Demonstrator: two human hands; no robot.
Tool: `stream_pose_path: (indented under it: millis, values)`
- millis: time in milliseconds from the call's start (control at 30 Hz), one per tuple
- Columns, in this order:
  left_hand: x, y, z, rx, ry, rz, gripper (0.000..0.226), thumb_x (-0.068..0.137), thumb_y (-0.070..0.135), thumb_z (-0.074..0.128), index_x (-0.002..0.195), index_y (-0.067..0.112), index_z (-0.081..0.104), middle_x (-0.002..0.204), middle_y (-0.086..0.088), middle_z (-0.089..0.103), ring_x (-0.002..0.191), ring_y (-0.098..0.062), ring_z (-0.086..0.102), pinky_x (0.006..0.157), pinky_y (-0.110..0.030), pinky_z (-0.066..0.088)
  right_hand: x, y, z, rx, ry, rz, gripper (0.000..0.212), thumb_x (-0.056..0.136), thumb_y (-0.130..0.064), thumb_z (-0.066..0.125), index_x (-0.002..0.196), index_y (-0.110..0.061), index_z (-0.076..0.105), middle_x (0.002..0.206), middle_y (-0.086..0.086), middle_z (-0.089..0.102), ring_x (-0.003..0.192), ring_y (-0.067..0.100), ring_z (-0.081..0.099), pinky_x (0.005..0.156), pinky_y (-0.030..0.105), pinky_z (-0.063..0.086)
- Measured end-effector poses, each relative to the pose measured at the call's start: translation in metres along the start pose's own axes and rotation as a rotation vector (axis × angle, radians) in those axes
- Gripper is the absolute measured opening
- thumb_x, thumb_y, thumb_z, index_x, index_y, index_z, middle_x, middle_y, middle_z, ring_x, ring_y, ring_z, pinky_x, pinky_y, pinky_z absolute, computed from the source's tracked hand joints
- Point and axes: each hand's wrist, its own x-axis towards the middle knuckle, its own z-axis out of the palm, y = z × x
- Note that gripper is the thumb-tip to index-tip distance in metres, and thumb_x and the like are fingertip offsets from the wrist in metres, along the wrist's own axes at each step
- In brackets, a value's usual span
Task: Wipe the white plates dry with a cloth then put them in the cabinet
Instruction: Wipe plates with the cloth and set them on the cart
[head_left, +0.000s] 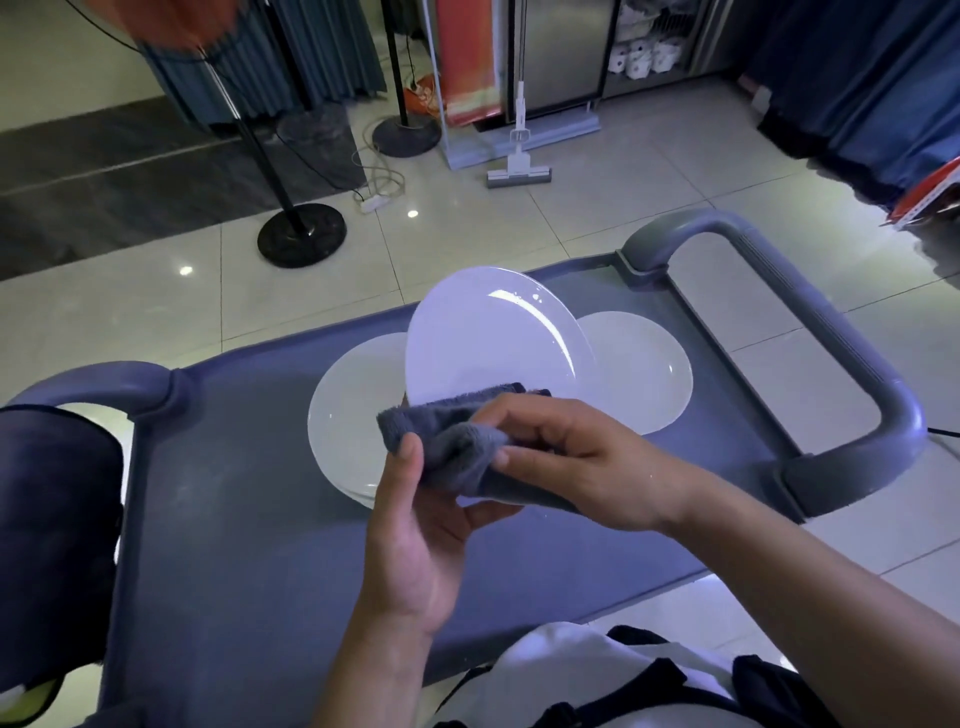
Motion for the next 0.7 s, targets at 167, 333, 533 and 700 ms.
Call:
stream_pose_path:
  millis: [167, 333, 533, 700]
  values:
    - [0.002, 0.003, 0.003, -0.038, 0.026, 0.079, 0.063, 0.082, 0.034, 0.068, 0.136, 0.005, 0.053, 0.119, -0.022, 0.069, 0.1, -0.037, 0.071, 0.069, -0.042, 0.06, -0.013, 0.013, -0.003, -0.329, 0.088, -0.148, 0.02, 0.097, -0.008, 0.064, 0.117, -0.008, 0.064, 0.107, -0.002, 0.066, 0.1, 0.017, 0.064, 0.09, 0.033, 0.052]
    - [0.006, 0.004, 0.008, 0.018, -0.021, 0.135, 0.065, 0.085, 0.007, 0.058, 0.147, 0.026, 0.05, 0.124, -0.018, 0.069, 0.11, -0.041, 0.067, 0.075, -0.038, 0.06, -0.019, 0.04, 0.008, -0.557, 0.338, -0.313, 0.046, 0.089, -0.019, 0.075, 0.133, -0.013, 0.064, 0.13, -0.002, 0.058, 0.116, 0.015, 0.06, 0.096, 0.026, 0.046]
    - [0.007, 0.003, 0.01, 0.073, 0.049, 0.179, 0.069, 0.085, 0.001, 0.06, 0.145, 0.031, 0.05, 0.115, -0.007, 0.073, 0.096, -0.028, 0.07, 0.071, -0.04, 0.059, -0.025, 0.045, 0.001, -0.779, 0.361, -0.264, 0.04, 0.098, -0.042, 0.056, 0.136, -0.03, 0.062, 0.135, -0.018, 0.059, 0.115, 0.011, 0.053, 0.099, 0.026, 0.042]
    - [0.004, 0.0, 0.012, 0.076, 0.095, 0.144, 0.062, 0.089, 0.009, 0.057, 0.145, 0.036, 0.052, 0.112, -0.008, 0.074, 0.1, -0.034, 0.07, 0.074, -0.05, 0.059, -0.033, 0.04, -0.007, -0.722, 0.276, -0.13, 0.039, 0.098, -0.043, 0.053, 0.135, -0.034, 0.062, 0.136, -0.022, 0.059, 0.12, 0.003, 0.052, 0.101, 0.018, 0.038]
